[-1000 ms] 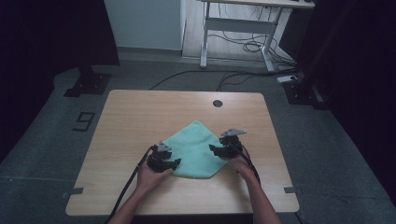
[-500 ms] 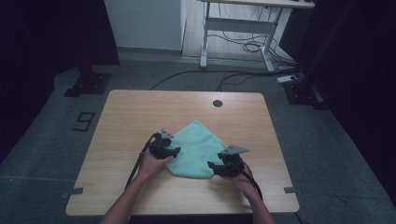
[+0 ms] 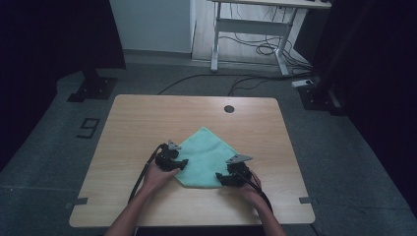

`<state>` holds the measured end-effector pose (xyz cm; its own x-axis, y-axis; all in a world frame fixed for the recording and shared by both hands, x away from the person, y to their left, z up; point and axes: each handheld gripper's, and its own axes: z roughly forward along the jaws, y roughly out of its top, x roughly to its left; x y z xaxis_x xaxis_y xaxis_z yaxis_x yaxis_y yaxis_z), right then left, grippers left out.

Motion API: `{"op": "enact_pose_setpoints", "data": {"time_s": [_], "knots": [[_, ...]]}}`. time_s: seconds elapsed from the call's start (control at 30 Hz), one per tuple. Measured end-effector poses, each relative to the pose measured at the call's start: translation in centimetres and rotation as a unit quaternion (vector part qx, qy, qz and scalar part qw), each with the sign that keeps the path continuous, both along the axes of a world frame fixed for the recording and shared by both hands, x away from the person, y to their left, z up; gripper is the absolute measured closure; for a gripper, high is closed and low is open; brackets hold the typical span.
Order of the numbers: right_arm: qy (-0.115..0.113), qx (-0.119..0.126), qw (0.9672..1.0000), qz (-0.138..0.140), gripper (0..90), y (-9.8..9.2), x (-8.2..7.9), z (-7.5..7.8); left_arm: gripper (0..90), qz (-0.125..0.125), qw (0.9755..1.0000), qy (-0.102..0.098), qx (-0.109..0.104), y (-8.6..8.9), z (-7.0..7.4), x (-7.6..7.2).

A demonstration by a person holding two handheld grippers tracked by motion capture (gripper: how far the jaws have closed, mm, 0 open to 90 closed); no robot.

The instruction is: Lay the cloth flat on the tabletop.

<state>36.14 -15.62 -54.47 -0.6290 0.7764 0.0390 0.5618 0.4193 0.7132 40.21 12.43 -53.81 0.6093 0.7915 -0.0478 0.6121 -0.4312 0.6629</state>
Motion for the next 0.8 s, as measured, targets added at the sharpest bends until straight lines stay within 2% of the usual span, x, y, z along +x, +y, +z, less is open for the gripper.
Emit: {"op": "enact_pose_setpoints", "data": {"time_s": [0.07,0.2,0.37,0.67,0.8], "knots": [[0.0,0.008,1.0,-0.003,38.2,-0.2,0.3,-0.1,45.2,-0.002,1.0,0.002,0.0,0.1,0.0,-0.1],[0.001,0.005,1.0,-0.007,39.3,-0.5,1.0,0.0,45.2,-0.002,0.9999,0.012,-0.001,0.2,0.2,-0.6],[0.0,-0.005,0.9999,-0.013,39.3,-0.5,2.6,0.0,45.1,-0.01,0.9998,0.016,0.007,0.1,0.3,-2.1],[-0.003,0.01,0.9998,-0.018,40.4,-0.4,6.0,-0.1,45.1,-0.01,0.9994,0.018,-0.028,0.3,0.0,-4.3],[-0.007,0.027,0.9992,-0.028,39.9,-1.0,6.4,-0.1,45.2,-0.008,0.9994,0.009,-0.032,0.2,-0.1,-4.8]]}}
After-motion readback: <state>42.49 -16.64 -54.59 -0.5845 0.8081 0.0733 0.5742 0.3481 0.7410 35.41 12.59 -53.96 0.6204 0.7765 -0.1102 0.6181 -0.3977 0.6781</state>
